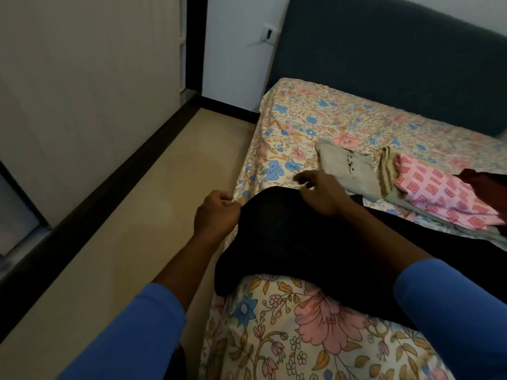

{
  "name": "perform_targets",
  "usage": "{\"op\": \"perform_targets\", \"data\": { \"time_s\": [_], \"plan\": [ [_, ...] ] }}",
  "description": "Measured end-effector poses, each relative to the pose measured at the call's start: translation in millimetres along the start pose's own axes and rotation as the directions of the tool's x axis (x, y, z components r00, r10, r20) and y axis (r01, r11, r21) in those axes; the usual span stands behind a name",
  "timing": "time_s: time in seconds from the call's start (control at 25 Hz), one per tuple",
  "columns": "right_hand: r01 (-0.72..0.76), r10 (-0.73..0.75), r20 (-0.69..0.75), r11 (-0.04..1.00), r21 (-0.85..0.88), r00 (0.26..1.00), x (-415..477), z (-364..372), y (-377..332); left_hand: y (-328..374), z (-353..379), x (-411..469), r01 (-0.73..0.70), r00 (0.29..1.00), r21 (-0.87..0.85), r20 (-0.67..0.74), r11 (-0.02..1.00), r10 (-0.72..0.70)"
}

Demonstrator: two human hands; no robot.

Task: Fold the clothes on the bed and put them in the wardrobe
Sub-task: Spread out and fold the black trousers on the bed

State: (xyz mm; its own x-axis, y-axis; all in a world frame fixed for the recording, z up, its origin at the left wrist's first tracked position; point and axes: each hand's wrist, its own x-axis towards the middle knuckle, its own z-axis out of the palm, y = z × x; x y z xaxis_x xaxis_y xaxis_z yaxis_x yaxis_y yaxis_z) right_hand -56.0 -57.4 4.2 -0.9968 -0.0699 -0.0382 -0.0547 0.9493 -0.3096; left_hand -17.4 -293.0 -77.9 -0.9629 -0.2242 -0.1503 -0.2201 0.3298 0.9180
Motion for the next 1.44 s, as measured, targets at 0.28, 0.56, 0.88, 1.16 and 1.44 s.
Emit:
{"op": "perform_targets", "data": {
  "time_s": [0.28,0.56,0.88,1.16,1.44],
  "plan": [
    [0.143,-0.104,0.194,0.970,-0.198,0.975,77.4,51.0,-55.2,-27.9,12.6,12.6,0.529,0.731,-0.080,0.549,0.845,-0.406],
    [0.005,0.095,-0.202,0.895,0.446,0.975,86.5,20.1,-36.4,7.2,-27.4,22.1,0.395,0.746,-0.369,0.664,0.841,-0.059],
    [0.038,0.107,-0.268,0.875,0.483,0.958,65.2,-22.4,-47.0,25.3,-69.2,-26.0,0.334,0.689,-0.401,0.722,0.853,0.070],
    [0.128,-0.039,-0.217,0.902,0.412,0.975,85.5,-15.1,-77.1,30.3,-112.7,-40.0,0.133,0.681,-0.134,0.733,0.982,0.007],
    [0.134,-0.074,-0.305,0.975,0.179,0.949,14.5,45.1,-51.4,6.2,-62.9,-8.8,-0.340,0.855,0.758,0.496,0.557,-0.153]
  ]
}}
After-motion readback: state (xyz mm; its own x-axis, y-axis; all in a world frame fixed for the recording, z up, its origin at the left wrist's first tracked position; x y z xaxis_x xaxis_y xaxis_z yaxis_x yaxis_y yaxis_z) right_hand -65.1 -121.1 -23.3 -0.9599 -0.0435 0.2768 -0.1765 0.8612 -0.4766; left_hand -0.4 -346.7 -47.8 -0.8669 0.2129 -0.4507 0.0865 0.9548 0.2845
